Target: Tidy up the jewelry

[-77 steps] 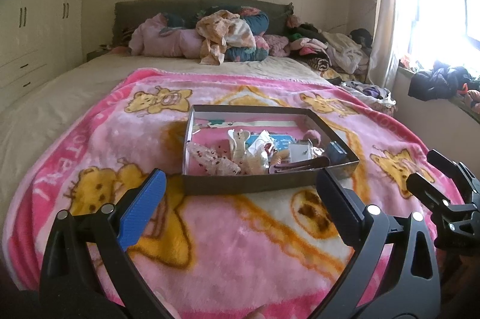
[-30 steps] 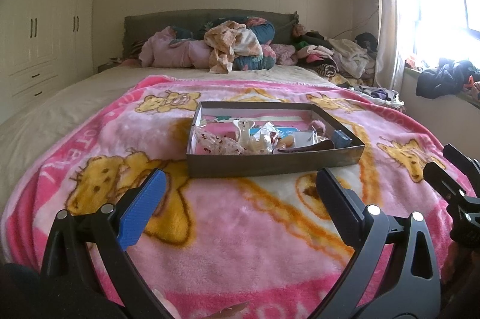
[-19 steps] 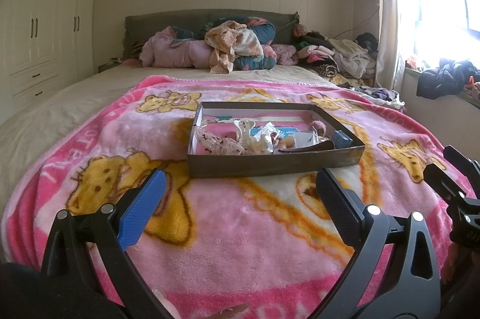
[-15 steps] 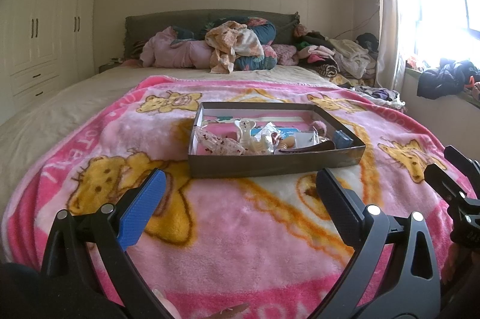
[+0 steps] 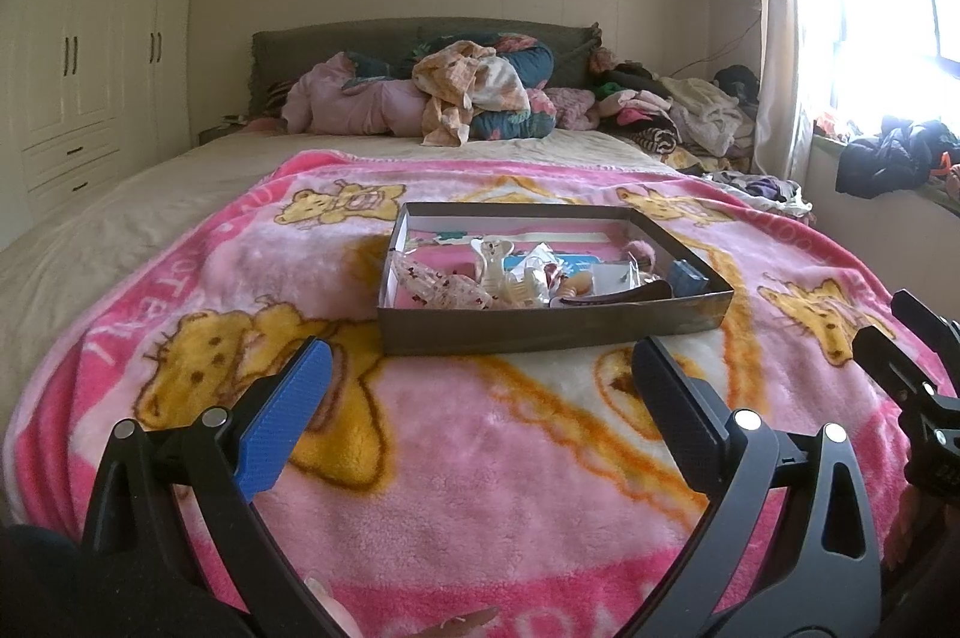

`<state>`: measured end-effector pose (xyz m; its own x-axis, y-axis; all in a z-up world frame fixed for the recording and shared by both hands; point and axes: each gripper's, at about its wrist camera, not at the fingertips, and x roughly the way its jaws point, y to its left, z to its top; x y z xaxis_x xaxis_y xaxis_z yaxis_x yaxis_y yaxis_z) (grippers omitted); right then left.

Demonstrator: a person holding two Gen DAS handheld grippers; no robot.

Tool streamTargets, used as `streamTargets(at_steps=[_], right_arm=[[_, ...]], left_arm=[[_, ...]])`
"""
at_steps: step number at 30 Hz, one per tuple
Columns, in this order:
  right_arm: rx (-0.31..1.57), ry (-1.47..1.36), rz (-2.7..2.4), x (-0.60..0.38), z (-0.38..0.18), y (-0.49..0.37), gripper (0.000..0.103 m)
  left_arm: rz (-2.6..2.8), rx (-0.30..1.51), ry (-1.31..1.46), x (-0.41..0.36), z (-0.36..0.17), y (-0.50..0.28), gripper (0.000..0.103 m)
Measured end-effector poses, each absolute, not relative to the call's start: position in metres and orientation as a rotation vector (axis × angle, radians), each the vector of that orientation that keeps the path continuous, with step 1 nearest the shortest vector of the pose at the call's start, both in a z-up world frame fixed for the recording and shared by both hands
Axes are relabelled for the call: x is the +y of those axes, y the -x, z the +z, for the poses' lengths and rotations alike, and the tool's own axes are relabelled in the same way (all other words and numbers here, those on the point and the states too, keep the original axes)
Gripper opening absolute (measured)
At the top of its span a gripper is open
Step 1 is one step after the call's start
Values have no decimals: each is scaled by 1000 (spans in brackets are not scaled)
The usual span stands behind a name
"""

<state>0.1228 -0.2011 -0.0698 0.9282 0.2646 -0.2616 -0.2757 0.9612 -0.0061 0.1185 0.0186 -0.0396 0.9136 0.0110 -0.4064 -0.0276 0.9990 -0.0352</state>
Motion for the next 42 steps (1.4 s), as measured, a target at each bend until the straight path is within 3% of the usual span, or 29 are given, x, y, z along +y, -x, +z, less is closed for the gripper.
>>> streamTargets(at_steps=[42], right_arm=[[261,44,274,-201,-69,-123,97]], left_arm=[[23,422,39,20,-41,-120,92]])
